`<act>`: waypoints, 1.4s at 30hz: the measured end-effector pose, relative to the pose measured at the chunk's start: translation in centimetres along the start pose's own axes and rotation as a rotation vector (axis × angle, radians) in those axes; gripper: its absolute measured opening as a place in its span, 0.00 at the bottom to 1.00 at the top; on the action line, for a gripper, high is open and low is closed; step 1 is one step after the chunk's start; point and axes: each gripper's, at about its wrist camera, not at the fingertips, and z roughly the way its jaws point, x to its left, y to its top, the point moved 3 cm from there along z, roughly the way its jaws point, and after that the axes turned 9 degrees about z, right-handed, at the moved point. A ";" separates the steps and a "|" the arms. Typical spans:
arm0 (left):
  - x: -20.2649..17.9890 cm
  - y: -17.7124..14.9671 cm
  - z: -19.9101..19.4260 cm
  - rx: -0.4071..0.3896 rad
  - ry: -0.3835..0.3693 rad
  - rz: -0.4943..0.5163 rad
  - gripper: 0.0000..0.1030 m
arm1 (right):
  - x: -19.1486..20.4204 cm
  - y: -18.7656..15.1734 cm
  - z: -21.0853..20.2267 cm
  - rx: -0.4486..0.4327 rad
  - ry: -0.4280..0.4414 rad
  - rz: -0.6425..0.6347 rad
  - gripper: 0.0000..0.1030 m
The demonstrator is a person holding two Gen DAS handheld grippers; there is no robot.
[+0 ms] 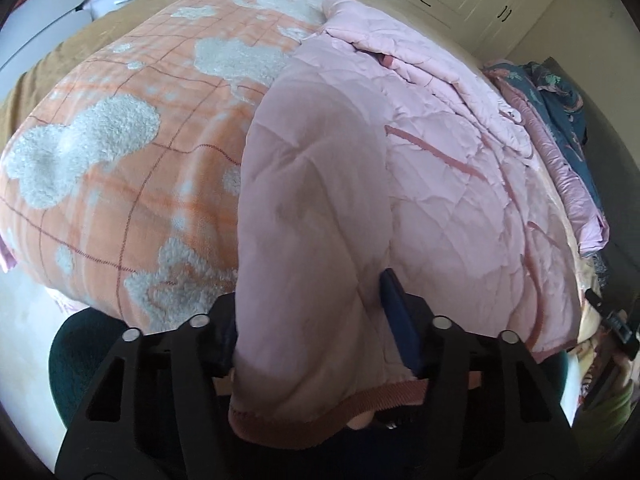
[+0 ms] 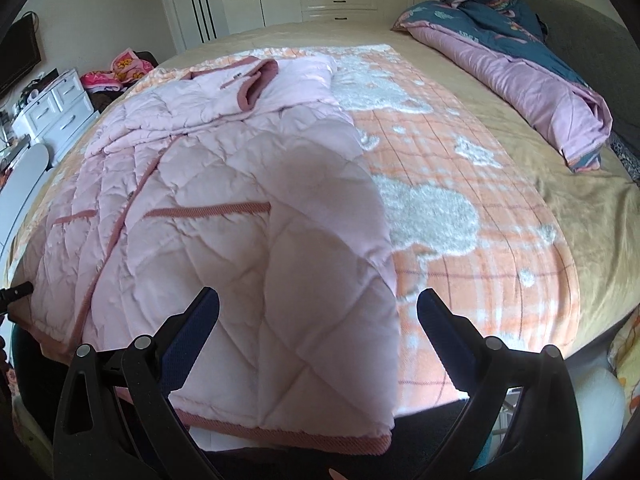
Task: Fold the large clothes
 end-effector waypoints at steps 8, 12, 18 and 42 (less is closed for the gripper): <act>-0.7 -0.2 -0.3 0.010 -0.051 0.009 0.31 | -2.1 -2.6 0.9 0.108 0.020 0.036 0.96; -0.7 -0.5 0.4 0.029 -0.045 0.031 0.40 | -2.7 -3.9 1.8 0.167 0.051 0.070 0.96; -0.9 -0.6 1.1 0.040 -0.053 0.060 0.53 | -2.9 -5.5 2.8 0.239 0.156 0.147 0.95; -0.7 -0.8 -0.6 -0.001 -0.116 0.021 0.19 | -2.6 -4.9 2.5 0.191 0.359 0.244 0.50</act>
